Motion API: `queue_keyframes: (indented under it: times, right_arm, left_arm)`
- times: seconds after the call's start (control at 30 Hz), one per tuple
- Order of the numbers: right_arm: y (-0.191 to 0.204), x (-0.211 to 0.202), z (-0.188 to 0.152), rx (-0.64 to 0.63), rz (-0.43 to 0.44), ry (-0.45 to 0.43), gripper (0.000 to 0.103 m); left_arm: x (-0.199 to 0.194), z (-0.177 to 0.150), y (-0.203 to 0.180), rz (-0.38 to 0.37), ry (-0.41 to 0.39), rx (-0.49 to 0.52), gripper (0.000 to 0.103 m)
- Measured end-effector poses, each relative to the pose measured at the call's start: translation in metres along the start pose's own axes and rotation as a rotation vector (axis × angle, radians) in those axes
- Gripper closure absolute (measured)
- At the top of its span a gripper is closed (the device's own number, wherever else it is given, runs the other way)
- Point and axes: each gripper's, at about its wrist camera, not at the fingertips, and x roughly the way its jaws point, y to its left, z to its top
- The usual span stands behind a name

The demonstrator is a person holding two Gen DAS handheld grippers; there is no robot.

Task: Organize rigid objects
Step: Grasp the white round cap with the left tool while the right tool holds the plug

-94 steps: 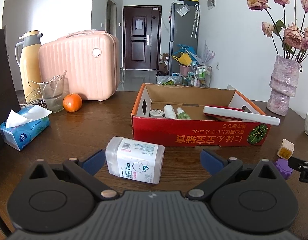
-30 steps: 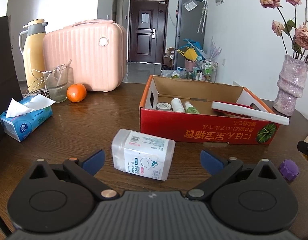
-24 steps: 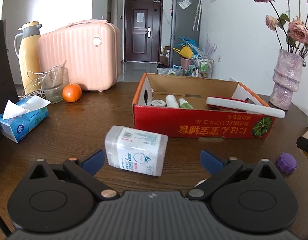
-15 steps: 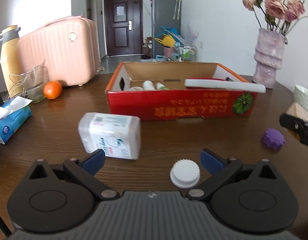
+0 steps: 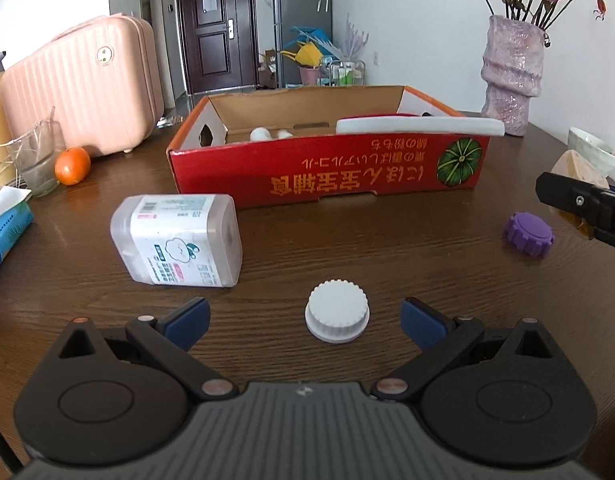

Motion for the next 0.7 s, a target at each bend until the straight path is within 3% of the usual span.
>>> queue_keyframes:
  times: [0.23,0.4,0.53,0.7]
  right_arm:
    - [0.001,0.000,0.000,-0.006,0.012,0.001,0.045]
    - [0.002,-0.001,0.000,-0.008,0.017,0.000,0.045]
    - [0.002,-0.002,-0.001,-0.009,0.022,-0.001,0.045]
    - [0.004,-0.003,-0.001,-0.009,0.025,-0.003,0.045]
  left_arm:
    - [0.010,-0.002,0.000,0.007,0.032,-0.001,0.000]
    - [0.026,-0.004,0.001,-0.002,0.087,-0.013,0.006]
    - [0.029,-0.002,0.006,-0.001,0.083,-0.035,0.006]
    - [0.026,-0.002,0.003,-0.023,0.065,-0.015,0.020]
